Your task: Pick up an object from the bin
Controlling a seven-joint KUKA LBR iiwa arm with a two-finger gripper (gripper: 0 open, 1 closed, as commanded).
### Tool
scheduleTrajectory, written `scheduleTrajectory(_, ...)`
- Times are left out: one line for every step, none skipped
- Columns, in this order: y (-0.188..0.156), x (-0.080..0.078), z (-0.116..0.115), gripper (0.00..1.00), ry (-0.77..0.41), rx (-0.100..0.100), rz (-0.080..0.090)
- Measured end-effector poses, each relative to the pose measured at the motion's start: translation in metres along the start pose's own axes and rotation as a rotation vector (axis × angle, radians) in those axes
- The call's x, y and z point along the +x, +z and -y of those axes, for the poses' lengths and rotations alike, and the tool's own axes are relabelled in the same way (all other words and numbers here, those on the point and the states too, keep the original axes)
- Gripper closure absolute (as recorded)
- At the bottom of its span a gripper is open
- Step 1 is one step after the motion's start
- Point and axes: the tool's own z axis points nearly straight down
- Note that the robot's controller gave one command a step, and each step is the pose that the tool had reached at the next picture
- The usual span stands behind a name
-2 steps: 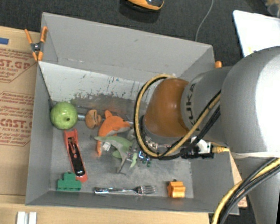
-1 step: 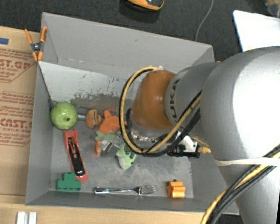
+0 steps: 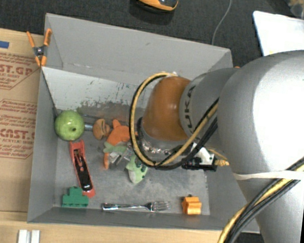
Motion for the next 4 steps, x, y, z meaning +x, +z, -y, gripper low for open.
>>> scheduleTrajectory(-0.022,0.002,0.001,1.00,0.000,0.004,-0.007)
scheduleTrajectory(-0.061,0.001,0.000,1.00,-0.001,0.004,-0.007)
scheduleTrajectory(-0.086,0.000,-0.001,1.00,-0.002,0.002,-0.006)
scheduleTrajectory(-0.127,0.001,-0.001,1.00,-0.003,0.004,-0.010)
